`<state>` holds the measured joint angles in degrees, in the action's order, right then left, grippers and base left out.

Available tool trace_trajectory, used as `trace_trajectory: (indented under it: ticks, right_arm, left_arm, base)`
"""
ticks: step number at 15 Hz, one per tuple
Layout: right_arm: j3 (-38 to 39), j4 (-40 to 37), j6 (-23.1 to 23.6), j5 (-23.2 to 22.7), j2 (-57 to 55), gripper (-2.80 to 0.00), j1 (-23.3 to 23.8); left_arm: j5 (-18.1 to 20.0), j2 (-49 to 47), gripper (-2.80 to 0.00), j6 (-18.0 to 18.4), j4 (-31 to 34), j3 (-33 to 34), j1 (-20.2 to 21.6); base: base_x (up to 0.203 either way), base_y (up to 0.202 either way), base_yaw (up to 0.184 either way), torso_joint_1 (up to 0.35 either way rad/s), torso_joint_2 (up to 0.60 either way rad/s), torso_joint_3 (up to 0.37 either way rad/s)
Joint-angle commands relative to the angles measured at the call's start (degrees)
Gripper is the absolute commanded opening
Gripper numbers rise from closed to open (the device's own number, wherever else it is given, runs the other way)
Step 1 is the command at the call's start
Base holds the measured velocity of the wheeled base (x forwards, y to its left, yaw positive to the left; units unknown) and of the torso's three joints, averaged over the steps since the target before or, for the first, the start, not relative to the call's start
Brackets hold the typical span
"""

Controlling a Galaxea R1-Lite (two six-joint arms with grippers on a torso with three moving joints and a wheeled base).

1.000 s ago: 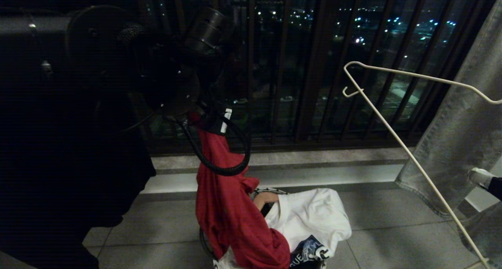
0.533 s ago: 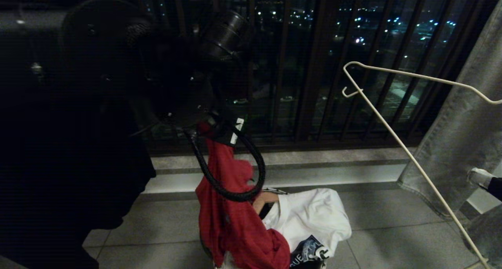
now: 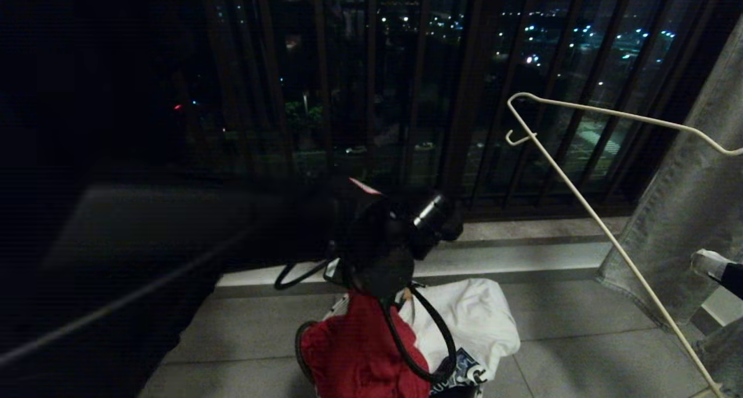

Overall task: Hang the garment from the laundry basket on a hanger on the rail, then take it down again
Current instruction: Pick up clothes from the basket

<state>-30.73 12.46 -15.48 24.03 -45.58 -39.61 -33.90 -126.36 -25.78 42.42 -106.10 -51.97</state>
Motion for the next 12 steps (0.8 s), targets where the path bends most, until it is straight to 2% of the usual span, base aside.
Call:
trace_trajectory:
  ticks: [1,4,8,12]
  right_arm:
    - [0.14,0.11,-0.07,0.14,-0.36,-2.8,-0.03]
    - [0.23,0.11,-0.16,0.14,-0.59,-2.8,-0.03]
    - [0.41,0.2,-0.16,0.14,-0.78,-2.8,-0.03]
    - [1.53,2.13,-0.16,0.14,-2.49,-2.8,-0.03]
  left_arm:
    - [-0.03,-6.48,-2.8,-3.49,0.13,4.11,-1.52]
    - [4.19,-6.35,-2.8,-6.05,-2.86,13.49,-4.04]
    - [5.61,-6.14,-2.8,-7.49,-9.45,25.74,-7.32]
    - [8.07,-5.7,-2.8,-8.67,-14.52,32.32,-11.61]
  base:
    - [0.0,0.0,0.0,0.0,0.0,0.0]
    - [0.0,0.0,0.0,0.0,0.0,0.0]
    - [0.0,0.0,0.0,0.0,0.0,0.0]
    - [0.0,0.0,0.0,0.0,0.0,0.0]
